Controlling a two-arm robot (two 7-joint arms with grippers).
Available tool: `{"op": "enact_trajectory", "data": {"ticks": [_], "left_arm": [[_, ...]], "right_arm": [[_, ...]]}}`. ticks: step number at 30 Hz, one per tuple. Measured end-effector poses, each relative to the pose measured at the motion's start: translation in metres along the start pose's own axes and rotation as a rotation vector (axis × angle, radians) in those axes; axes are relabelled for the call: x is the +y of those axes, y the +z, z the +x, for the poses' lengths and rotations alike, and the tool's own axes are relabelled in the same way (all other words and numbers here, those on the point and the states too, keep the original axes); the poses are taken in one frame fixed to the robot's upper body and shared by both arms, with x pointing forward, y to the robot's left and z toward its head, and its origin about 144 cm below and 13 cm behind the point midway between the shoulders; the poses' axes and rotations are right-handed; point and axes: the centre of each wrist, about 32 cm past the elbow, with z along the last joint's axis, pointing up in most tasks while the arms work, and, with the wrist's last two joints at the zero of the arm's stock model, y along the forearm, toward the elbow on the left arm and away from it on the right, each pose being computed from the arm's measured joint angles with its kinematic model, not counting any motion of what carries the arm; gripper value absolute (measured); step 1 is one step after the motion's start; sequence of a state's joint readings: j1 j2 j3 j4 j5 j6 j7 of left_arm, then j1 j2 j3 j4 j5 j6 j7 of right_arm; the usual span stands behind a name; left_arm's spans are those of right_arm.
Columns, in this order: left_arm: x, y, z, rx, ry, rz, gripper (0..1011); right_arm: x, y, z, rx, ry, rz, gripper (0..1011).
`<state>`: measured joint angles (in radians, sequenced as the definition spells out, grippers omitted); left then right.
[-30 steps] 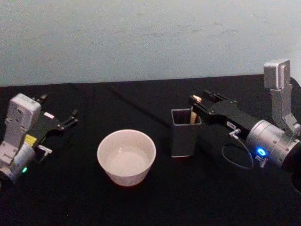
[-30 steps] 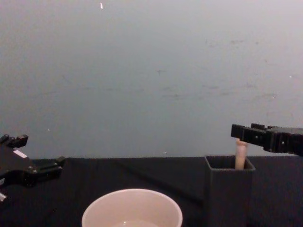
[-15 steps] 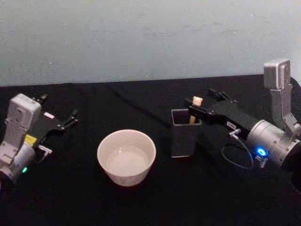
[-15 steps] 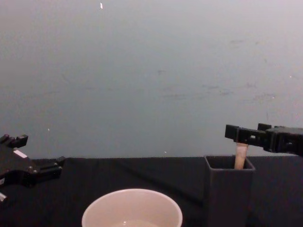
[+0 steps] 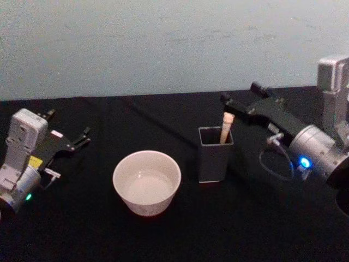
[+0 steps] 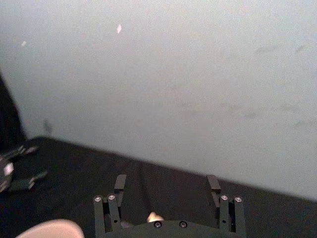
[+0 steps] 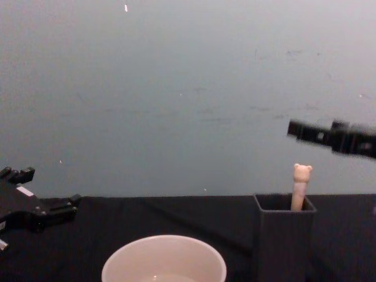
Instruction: Pick up the stirring spoon with one hand, stir inside the cup, then place it back in its original position.
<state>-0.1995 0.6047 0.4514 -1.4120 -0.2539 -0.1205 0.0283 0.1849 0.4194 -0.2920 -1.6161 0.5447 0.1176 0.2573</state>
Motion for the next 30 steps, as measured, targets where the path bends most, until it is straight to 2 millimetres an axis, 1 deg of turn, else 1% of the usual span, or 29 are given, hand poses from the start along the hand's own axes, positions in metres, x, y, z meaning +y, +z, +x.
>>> {"op": "enact_trajectory", "data": {"ticks": [1,6,10,15,17,19,20,21,24,30], "left_arm": [[0.0,0.0,0.0,0.0,0.0,0.0,1001],[0.0,0.0,0.0,0.0,0.0,0.0,1001],[0.0,0.0,0.0,0.0,0.0,0.0,1002],[0.0,0.0,0.0,0.0,0.0,0.0,1001],[0.0,0.0,0.0,0.0,0.0,0.0,1001],[0.0,0.0,0.0,0.0,0.0,0.0,1001],[0.0,0.0,0.0,0.0,0.0,0.0,1001],[0.0,0.0,0.0,0.0,0.0,0.0,1001],[0.0,0.0,0.0,0.0,0.0,0.0,1001],[0.0,0.0,0.0,0.0,0.0,0.0,1001]], "right_arm": [[0.002,0.003,0.001,-0.007,-0.025,0.026,1002],[0.008,0.006,0.008,-0.039,-0.11,0.069,1002],[0.011,0.002,0.016,-0.081,-0.195,0.071,1002],[0.009,-0.011,0.023,-0.132,-0.276,0.03,1002],[0.004,-0.026,0.025,-0.162,-0.307,-0.024,1002],[0.002,-0.033,0.024,-0.171,-0.312,-0.051,1002],[-0.001,-0.04,0.023,-0.177,-0.315,-0.082,1002],[-0.001,-0.04,0.023,-0.177,-0.315,-0.082,1002],[-0.007,-0.054,0.021,-0.179,-0.317,-0.142,1002],[-0.008,-0.062,0.02,-0.177,-0.316,-0.172,1002]]}}
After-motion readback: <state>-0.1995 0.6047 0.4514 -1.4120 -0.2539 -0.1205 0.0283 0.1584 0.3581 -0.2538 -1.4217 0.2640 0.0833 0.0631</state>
